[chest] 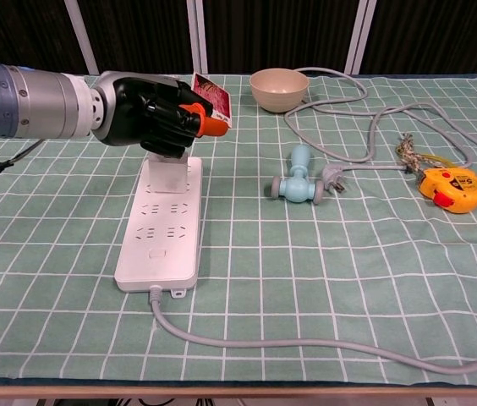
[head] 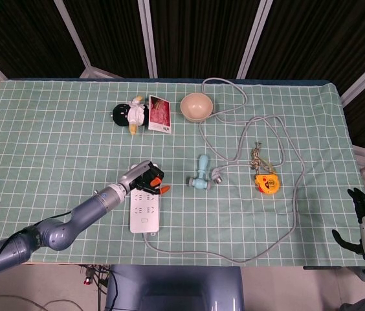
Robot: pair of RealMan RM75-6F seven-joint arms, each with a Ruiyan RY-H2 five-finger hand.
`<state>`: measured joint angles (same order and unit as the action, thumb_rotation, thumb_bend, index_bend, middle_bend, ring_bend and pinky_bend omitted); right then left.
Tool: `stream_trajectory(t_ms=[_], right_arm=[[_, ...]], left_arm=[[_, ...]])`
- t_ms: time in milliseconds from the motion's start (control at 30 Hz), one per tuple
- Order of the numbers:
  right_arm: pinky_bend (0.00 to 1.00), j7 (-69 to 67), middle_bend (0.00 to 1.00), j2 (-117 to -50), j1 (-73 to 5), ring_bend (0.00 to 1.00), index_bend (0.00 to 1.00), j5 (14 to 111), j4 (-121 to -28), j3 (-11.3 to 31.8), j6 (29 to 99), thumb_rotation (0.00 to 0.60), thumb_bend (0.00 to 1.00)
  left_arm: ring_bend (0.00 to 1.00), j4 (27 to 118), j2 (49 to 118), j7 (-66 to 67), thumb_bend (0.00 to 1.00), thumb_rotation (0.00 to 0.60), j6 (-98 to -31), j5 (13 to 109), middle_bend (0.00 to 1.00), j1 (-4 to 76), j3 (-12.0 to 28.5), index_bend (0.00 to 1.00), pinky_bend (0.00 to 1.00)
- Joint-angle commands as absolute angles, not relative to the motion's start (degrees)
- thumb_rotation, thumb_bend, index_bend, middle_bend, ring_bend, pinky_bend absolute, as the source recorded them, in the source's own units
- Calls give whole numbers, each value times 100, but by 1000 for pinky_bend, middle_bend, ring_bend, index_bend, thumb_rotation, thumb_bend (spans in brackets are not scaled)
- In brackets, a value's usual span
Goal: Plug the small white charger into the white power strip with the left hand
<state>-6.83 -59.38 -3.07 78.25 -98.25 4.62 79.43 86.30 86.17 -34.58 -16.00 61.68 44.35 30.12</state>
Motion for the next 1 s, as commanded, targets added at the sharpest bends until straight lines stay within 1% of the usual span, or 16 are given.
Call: stream_trajectory(t_ms=[33,600,1000], right_arm=[[0,-674,0,-5942,-308,0,0,7820,-9822,463,7942,600,349],[0,-576,0,-5971,-298,0,0,7832,-9811,456,7975,600,349],[0,-570,0,-5975,-291,0,0,7846,-9811,456,7994,600,349]], left_arm=[[1000,8584,8639,-3538,311,600,-1555,6246,1000,4412,3001,901,1000],[1000,8284,8760,-3962,311,600,-1430,6684,1000,4306,2952,901,1000],[1000,8277,8726,-4169,311,600,-1495,6878,1000,4231,2869,901,1000]])
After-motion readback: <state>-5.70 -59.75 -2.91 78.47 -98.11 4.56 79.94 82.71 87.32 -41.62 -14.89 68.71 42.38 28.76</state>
